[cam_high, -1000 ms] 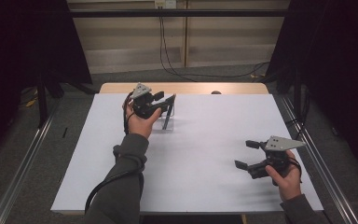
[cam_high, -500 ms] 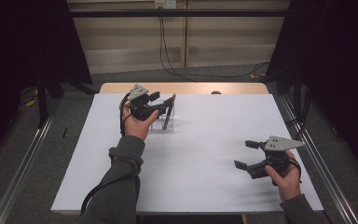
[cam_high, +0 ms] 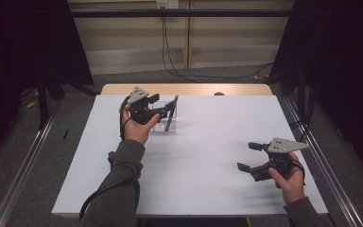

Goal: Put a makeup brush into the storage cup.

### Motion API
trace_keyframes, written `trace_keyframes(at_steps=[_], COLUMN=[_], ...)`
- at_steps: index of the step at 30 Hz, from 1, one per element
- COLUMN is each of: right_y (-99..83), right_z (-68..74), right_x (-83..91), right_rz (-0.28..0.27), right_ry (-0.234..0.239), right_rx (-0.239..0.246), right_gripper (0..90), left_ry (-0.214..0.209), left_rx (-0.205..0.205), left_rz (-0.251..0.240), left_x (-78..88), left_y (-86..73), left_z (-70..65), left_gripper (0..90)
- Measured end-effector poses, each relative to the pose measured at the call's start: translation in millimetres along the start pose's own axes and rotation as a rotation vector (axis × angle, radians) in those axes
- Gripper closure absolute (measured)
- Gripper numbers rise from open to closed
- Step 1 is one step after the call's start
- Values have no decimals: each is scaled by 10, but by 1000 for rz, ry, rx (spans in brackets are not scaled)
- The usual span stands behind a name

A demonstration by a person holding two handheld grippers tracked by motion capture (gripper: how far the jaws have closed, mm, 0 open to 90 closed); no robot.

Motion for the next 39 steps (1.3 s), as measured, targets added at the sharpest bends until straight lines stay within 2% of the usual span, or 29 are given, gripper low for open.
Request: trace_keyframes(at_steps=[1, 4, 5, 8, 10, 11, 13, 14, 15, 16, 20, 23, 26, 29, 31, 33, 39], right_y=[1, -2, -3, -1, 0, 0, -2, -1, 0, 1, 0, 1, 5, 7, 10, 9, 4], right_z=[0, 2, 4, 1, 2, 3, 4, 4, 5, 6, 6, 11, 14, 16, 18, 17, 19], right_x=[-2, -3, -2, -4, -3, -3, -2, -2, -1, 0, 4, 10, 15, 16, 15, 13, 11], right_rz=[-1, 2, 4, 1, 0, 1, 1, 2, 4, 3, 5, 7, 5, 5, 4, 5, 5], right_ry=[3, 2, 3, 3, 4, 3, 3, 3, 0, 1, -2, -2, -3, -4, -3, -6, 2], right_rx=[3, 0, -2, 1, 1, 1, 0, 1, 2, 4, 3, 3, 3, 4, 5, 8, 6], right_gripper=[77, 77, 78, 77, 77, 78, 77, 77, 78, 77, 78, 78, 77, 77, 78, 78, 77], left_ry=[4, -3, -6, 5, -4, 10, -5, 5, 7, -8, 1, -10, -19, -16, -7, -21, -21], left_rx=[-13, -1, -14, -16, -10, -6, -9, -23, -20, -12, -44, -32, -56, -50, -64, -67, -77], left_rz=[8, 8, 14, 14, 15, 7, 10, 19, 15, 6, 25, 10, 23, 19, 31, 26, 46], left_x=[9, 22, 31, 40, 49, 51, 64, 75, 80, 80, 116, 127, 153, 164, 183, 190, 230], left_y=[-5, -19, -25, -43, -49, -51, -55, -58, -59, -59, -79, -92, -113, -128, -137, -143, -167], left_z=[7, -8, -5, -7, -7, -11, -12, -7, -13, -25, -26, -40, -38, -51, -57, -70, -95], left_gripper=[244, 223, 215, 200, 192, 184, 164, 153, 145, 140, 121, 112, 101, 91, 84, 81, 82])
Point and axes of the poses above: each handheld gripper's, and its own axes: x roughly backward along the jaws, y roughly out of its top, z roughly to its left, the point moved 5 cm from there along -x, roughly forward along the jaws, and after that the axes turned 7 degrees about -z, right-handed, at the moved point
